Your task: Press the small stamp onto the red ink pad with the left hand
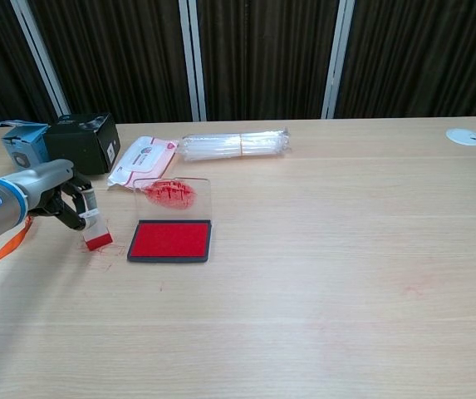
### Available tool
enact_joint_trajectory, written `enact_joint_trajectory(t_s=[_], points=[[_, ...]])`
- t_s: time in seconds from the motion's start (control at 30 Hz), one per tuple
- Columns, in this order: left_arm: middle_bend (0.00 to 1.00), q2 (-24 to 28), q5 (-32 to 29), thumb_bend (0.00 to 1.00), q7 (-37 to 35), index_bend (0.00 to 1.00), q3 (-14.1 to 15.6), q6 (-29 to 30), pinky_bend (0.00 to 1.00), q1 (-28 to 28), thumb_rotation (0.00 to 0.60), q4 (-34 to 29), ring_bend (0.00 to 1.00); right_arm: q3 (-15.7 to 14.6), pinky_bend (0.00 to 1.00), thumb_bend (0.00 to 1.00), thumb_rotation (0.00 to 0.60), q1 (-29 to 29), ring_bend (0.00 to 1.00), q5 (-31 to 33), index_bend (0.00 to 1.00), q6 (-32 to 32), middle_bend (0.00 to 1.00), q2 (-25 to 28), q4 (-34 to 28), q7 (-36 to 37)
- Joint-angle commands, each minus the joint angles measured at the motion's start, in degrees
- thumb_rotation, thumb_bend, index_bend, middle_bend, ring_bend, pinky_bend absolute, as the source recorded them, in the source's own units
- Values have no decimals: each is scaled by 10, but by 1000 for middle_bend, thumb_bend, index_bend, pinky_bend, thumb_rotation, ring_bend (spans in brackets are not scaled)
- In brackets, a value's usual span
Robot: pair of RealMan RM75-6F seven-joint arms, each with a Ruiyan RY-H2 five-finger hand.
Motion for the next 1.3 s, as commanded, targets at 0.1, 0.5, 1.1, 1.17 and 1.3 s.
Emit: enact_joint_trajectory(t_s=[0.1,0.5,1.1,1.17,1.3], points=[[523,2,0,380,-1,535,-1,0,966,0,600,-2,885,0,0,0,600,0,0,0,0,0,0,0,0,1],[529,52,29,383,-19,543,-11,5,964,5,600,-89,883,1,0,0,600,1,0,4,0,-3,0,2,-1,6],[547,30,81,385,30,557,14,-16,959,-63,600,-93,880,11,0,0,600,2,0,31,0,-11,0,3,7,6],[547,22,86,387,22,556,17,-15,959,-63,600,-81,880,11,0,0,600,2,0,33,0,-12,0,3,8,7],[544,6,104,386,3,553,27,-12,958,-58,600,-54,879,11,0,0,600,3,0,34,0,-13,0,2,10,9]])
